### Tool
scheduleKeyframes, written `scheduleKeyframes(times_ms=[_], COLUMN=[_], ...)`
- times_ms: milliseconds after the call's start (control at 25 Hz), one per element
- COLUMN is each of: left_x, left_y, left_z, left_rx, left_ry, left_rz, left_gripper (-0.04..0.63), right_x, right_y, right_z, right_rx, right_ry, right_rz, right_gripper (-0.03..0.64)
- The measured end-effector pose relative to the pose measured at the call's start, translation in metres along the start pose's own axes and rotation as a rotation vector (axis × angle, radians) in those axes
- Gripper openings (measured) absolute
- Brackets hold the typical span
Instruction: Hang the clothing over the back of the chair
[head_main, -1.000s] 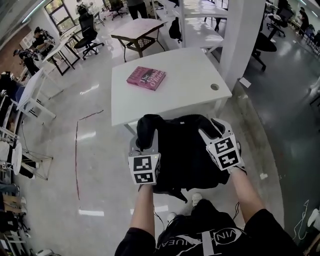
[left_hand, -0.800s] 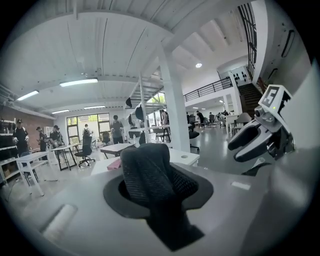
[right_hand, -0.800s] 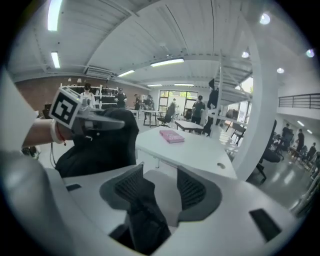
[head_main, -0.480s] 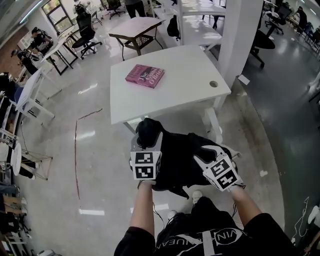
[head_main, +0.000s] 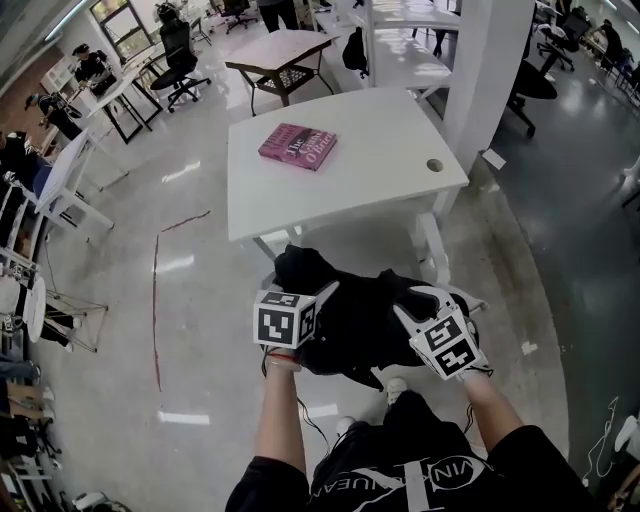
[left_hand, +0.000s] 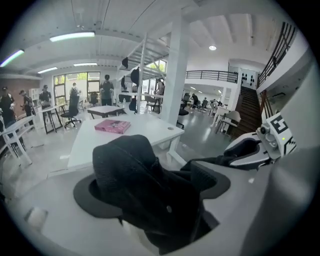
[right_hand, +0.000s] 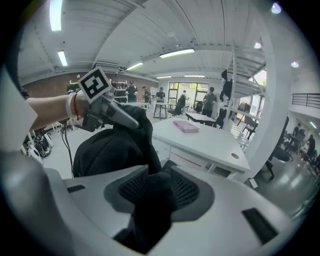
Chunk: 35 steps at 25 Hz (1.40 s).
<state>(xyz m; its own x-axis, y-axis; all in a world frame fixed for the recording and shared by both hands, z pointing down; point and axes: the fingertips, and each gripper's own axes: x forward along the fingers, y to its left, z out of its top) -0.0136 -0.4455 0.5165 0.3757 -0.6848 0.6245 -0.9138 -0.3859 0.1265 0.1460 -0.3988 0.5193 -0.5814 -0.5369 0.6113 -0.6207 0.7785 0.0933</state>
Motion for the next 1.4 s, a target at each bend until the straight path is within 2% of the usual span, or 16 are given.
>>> scheduleKeyframes(times_ms=[120, 280, 520, 600, 640, 680, 720, 800, 960, 1080, 1240, 1400], left_x=[-0.011, -0.022, -0.042, -0.047, -0.050, -0.054, -0.058, -0.070, -0.094, -0.112, -0.132, -0.150], left_y=[-0.001, 0.003, 0.003, -0.002, -0.005, -0.007, -0.008, -0.008, -0.010, -0.013, -0.021, -0.029], left_z=[-0.008, -0.014, -0.016, -0.015, -0.014, -0.013, -0.011, -0.004, 0.009, 0.015, 0.019, 0.020], left_rx=[-0.014, -0.013, -0.012, 0.013, 0.035, 0.059, 0.081, 0.107, 0.100, 0.087, 0.050, 0.058], left_ry=[0.058, 0.069, 0.012, -0.028, -0.049, -0.072, -0.100, -0.178, -0.338, -0.421, -0.506, -0.589], left_rz=[-0.038, -0.024, -0.005, -0.007, -0.006, 0.004, 0.026, 0.080, 0.127, 0.139, 0.144, 0.155], left_gripper=[0.428, 0.428, 0.428, 0.425, 0.422, 0.410, 0.362, 0.229, 0.064, 0.013, 0.011, 0.011], right_x=[0.002, 0.002, 0.000, -0.006, -0.010, -0.014, -0.019, -0.027, -0.044, -0.058, -0.075, -0.093], right_y=[0.001, 0.001, -0.005, -0.010, -0.013, -0.015, -0.016, -0.017, -0.015, -0.010, -0.003, 0.005], right_z=[-0.003, -0.003, 0.003, 0.008, 0.011, 0.014, 0.018, 0.026, 0.039, 0.050, 0.062, 0.074], right_rx=[-0.009, -0.017, 0.002, 0.018, 0.026, 0.035, 0.042, 0.046, 0.055, 0.062, 0.057, 0.055], right_ry=[0.003, 0.018, -0.005, -0.030, -0.049, -0.070, -0.092, -0.131, -0.210, -0.266, -0.349, -0.446], right_rz=[-0.006, -0.011, -0.039, -0.062, -0.074, -0.081, -0.086, -0.099, -0.127, -0.141, -0.169, -0.189], right_gripper=[0.146, 0.146, 0.141, 0.107, 0.066, 0.057, 0.051, 0.037, 0.025, 0.021, 0.021, 0.020])
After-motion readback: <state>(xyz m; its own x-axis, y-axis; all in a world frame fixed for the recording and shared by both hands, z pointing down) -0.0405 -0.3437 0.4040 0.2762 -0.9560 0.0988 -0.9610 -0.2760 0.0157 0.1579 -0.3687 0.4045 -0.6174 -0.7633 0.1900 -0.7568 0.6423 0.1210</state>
